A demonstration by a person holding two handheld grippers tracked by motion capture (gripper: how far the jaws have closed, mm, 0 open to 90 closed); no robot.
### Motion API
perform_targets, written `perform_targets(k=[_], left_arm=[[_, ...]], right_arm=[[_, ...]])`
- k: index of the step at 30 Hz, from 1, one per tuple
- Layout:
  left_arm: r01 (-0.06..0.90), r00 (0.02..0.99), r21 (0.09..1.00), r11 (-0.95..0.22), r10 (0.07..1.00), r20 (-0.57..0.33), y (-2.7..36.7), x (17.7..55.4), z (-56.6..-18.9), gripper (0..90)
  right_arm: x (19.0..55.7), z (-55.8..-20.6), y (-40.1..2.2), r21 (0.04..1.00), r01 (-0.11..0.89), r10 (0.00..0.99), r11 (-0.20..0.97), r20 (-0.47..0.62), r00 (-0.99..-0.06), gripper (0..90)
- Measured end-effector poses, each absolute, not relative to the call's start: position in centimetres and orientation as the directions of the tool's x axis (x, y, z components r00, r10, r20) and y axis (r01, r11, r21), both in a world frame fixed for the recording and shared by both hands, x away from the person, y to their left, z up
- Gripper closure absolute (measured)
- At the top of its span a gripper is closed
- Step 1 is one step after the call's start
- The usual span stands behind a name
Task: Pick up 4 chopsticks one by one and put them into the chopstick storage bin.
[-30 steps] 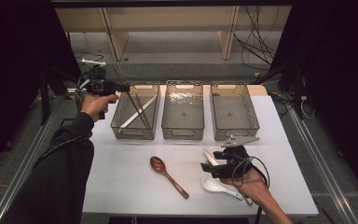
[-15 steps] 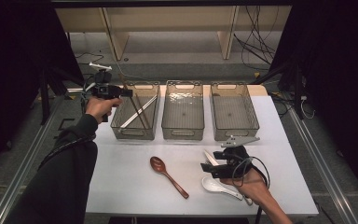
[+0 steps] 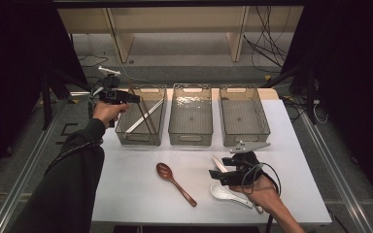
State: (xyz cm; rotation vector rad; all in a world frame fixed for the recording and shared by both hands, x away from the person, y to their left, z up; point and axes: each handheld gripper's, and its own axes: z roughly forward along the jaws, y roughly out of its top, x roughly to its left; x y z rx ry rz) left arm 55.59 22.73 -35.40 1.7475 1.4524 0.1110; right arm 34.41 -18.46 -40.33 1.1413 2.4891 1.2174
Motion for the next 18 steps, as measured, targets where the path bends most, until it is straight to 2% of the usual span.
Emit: perform_targets(k=[6, 10, 18], left_arm=[[0.767, 0.313, 0.642, 0.023, 0.859, -0.405, 22.7, 55.5, -35.2, 75.8], [0.763, 0.324, 0.646, 0.024, 0.85, -0.414, 22.8, 55.2, -35.0, 69.2], [0.726, 0.402, 0.687, -0.026, 0.827, -0.393, 22.0, 52.7, -33.6, 47.0]], right_arm=[[34.4, -40.3, -18.6, 0.729, 0.569, 0.69, 0.379, 0.187, -0.699, 33.0], [34.4, -40.3, -18.6, 0.729, 0.569, 0.69, 0.38, 0.187, -0.7, 33.0], [34.4, -40.2, -18.6, 0.73, 0.569, 0.694, 0.378, 0.184, -0.696, 33.0]])
